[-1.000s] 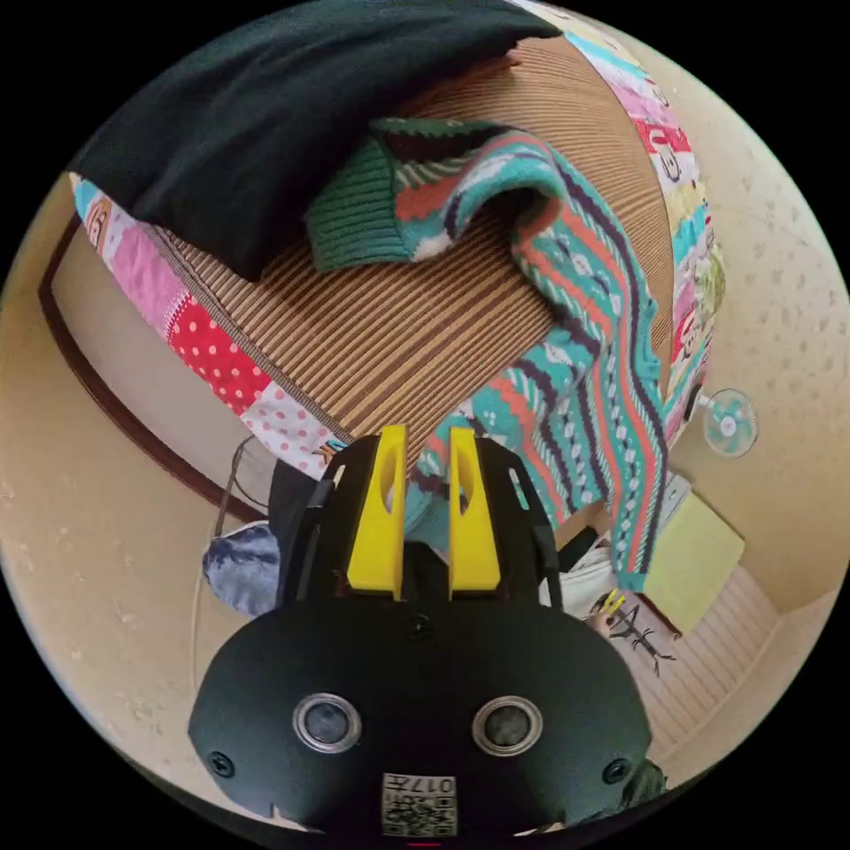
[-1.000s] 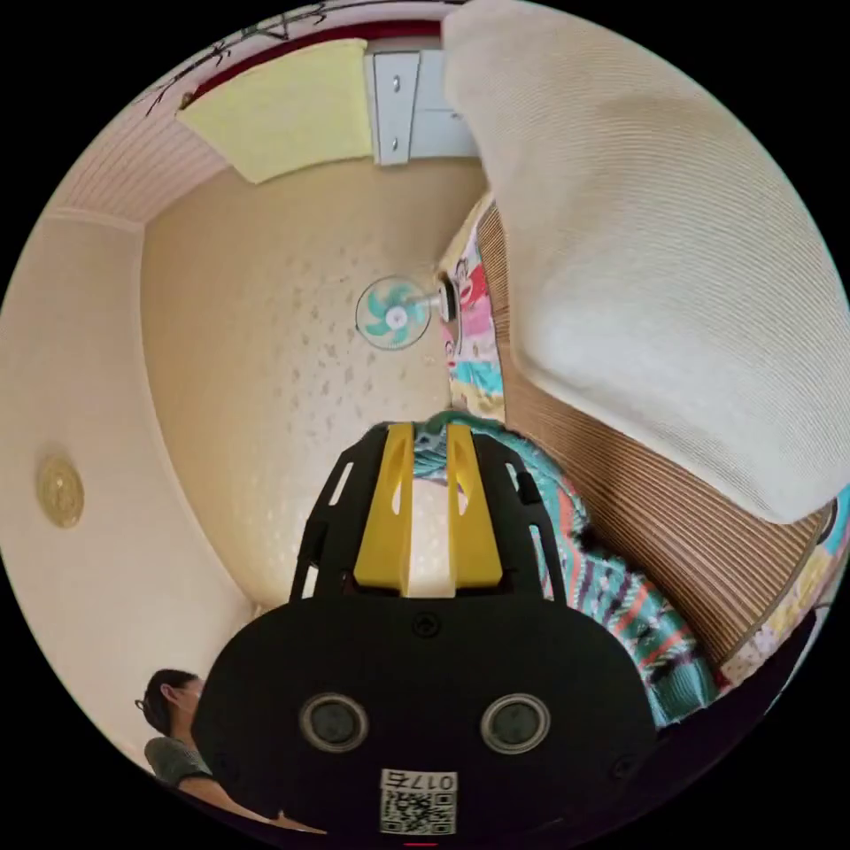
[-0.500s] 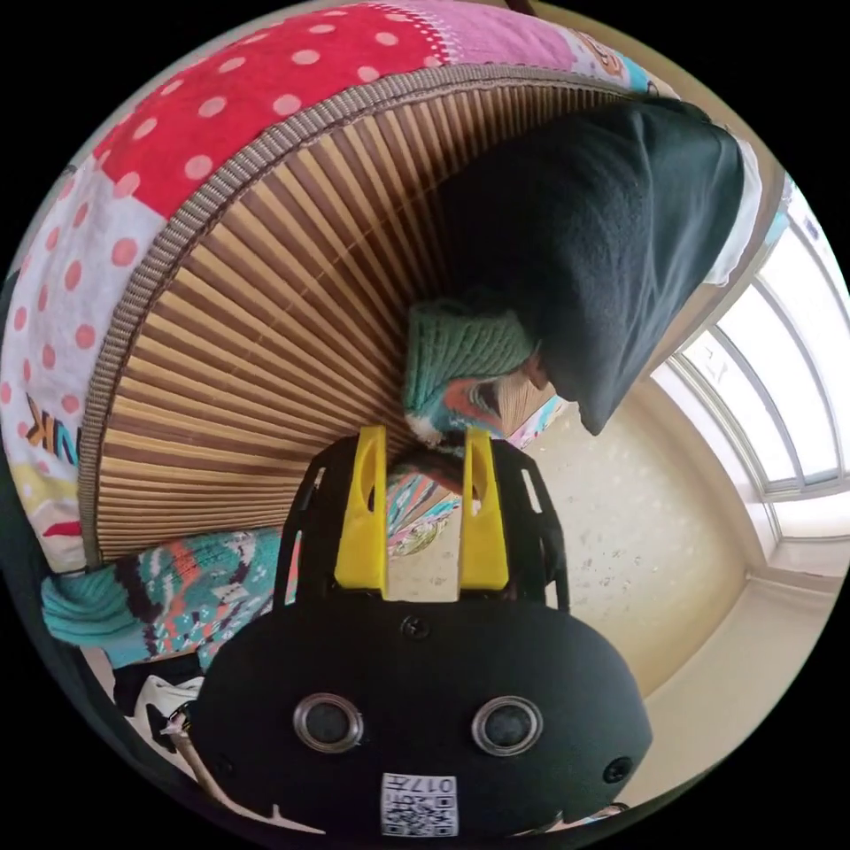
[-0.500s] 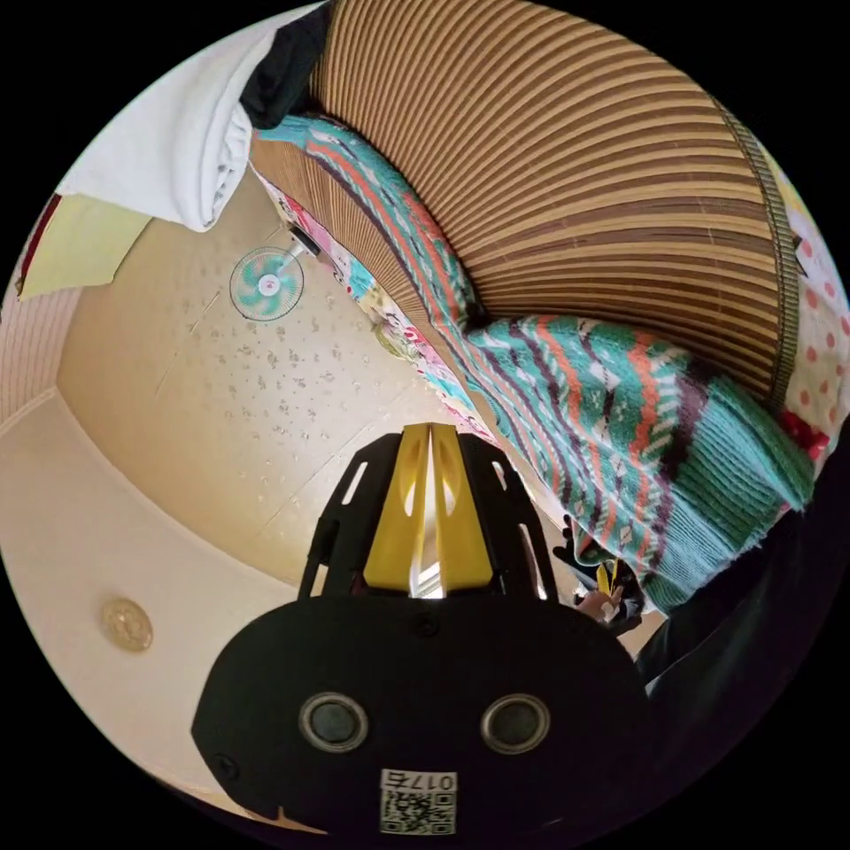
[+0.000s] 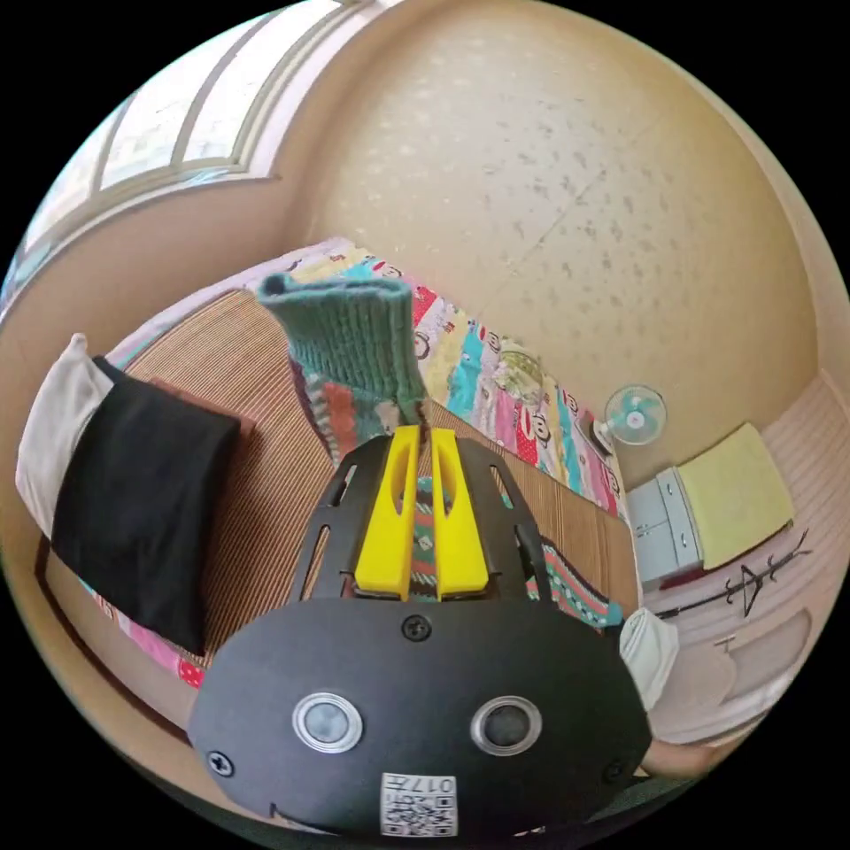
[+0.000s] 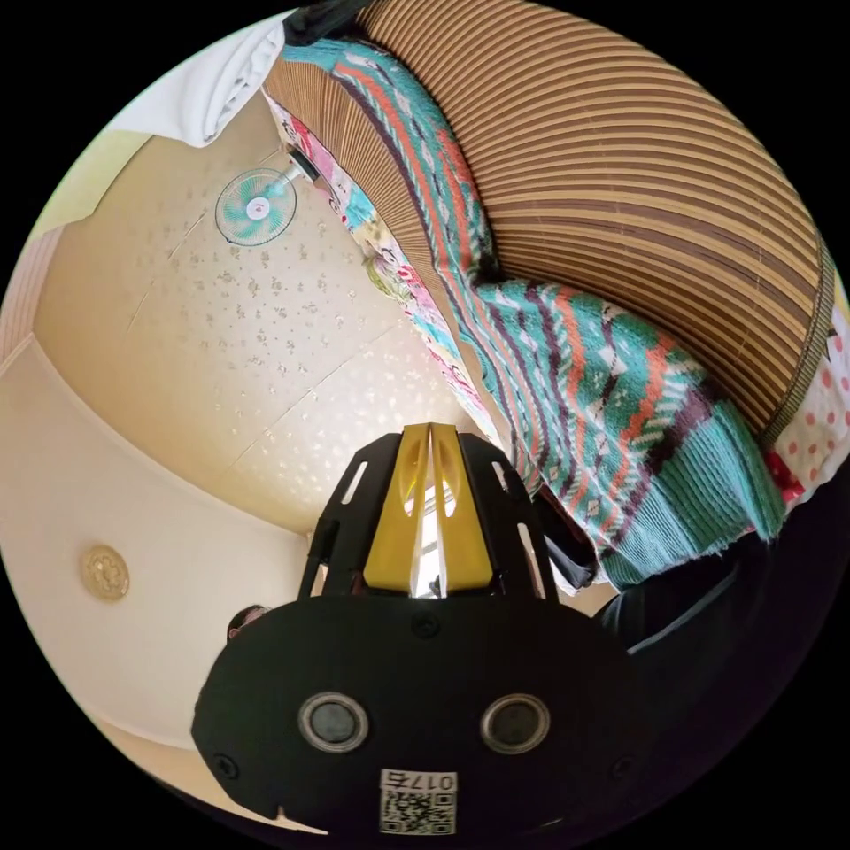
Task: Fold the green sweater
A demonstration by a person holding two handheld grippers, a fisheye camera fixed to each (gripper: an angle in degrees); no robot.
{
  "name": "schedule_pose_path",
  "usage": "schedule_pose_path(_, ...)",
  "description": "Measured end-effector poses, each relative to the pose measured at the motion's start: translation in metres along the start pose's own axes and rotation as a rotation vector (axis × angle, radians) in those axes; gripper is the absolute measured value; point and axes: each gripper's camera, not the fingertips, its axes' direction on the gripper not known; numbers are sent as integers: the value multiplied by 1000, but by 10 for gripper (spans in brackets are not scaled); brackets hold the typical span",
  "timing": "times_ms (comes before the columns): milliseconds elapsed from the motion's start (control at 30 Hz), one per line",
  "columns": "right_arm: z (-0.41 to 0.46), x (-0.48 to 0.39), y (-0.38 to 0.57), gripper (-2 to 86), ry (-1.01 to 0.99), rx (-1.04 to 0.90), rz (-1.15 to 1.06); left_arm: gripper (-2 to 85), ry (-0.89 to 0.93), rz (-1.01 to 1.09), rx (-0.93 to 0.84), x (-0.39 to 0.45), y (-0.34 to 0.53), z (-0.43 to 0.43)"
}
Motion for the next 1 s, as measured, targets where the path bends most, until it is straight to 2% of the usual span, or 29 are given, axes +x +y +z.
schedule_pose_path(67,-9,9,10,5,-27,5,12,22,73,279,-45,109,17,47)
schedule_pose_path(100,-18,16,16,5,-42,22,23,22,102,330,-74,134,26,63)
schedule_pose_path(167,-31,26,27,5,-53,57,47,41,301,470,-248,216,75,128)
schedule_pose_path(267,-51,41,43,5,-61,87,89,63,370,398,-390,253,142,184)
schedule_pose_path(400,-78,47,57,7,-50,99,83,66,440,268,-571,247,224,224)
schedule_pose_path(533,-94,45,58,15,57,84,77,71,272,279,-769,215,298,241)
schedule_pose_path(633,-73,29,48,32,334,-54,25,73,150,301,-831,186,314,244)
schedule_pose_path(700,-30,16,38,55,564,-200,-68,74,74,301,-837,168,311,246)
schedule_pose_path(800,45,13,22,81,723,-331,-142,75,-22,255,-940,134,304,263)
schedule_pose_path(867,96,16,12,89,772,-377,-188,69,-216,186,-1072,100,316,275)
schedule_pose_path(900,131,19,6,93,815,-404,-226,67,-268,190,-1097,93,322,276)
schedule_pose_path(967,185,26,-5,100,903,-434,-279,19,-507,251,-1238,67,354,279)
schedule_pose_path(1000,216,30,-12,104,960,-419,-293,13,-533,264,-1263,62,360,278)
